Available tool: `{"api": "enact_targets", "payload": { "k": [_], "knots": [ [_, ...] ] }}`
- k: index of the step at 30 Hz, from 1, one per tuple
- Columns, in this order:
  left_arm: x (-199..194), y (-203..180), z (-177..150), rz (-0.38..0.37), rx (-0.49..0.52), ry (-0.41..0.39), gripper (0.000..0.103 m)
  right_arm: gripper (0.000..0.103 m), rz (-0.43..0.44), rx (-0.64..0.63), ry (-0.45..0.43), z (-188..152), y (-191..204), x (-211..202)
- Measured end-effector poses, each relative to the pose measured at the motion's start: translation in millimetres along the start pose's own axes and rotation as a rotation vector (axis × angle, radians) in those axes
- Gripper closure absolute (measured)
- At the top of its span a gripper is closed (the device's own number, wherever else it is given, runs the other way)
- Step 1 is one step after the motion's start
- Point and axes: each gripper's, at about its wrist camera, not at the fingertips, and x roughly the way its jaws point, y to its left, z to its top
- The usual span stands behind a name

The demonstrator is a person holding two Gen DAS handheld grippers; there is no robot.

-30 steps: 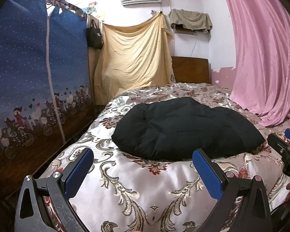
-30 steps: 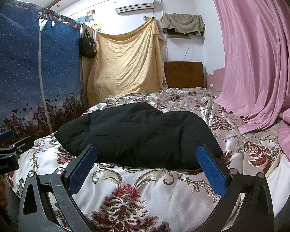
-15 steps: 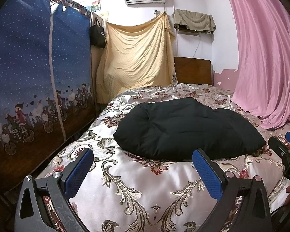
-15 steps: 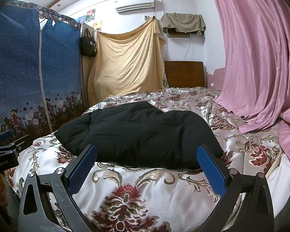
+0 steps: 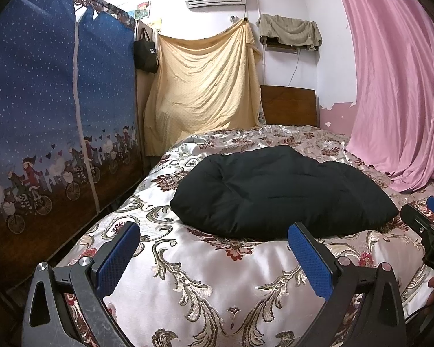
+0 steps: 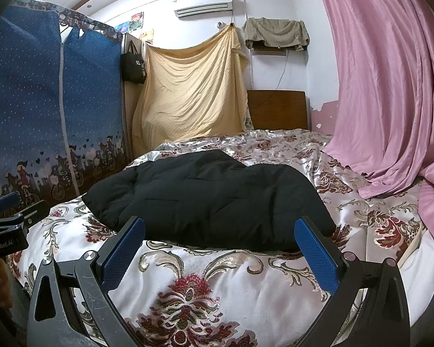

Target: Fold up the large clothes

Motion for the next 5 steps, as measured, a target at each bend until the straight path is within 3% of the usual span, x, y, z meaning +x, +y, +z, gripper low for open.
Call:
{"api": "enact_targets", "payload": {
  "k": [5],
  "knots": [
    [0.9, 1.2, -0.6, -0.001, 0.005, 0.008, 0.000, 0.002, 0.004, -0.003, 0.010, -0.2, -2.3, 1.5]
  ]
}}
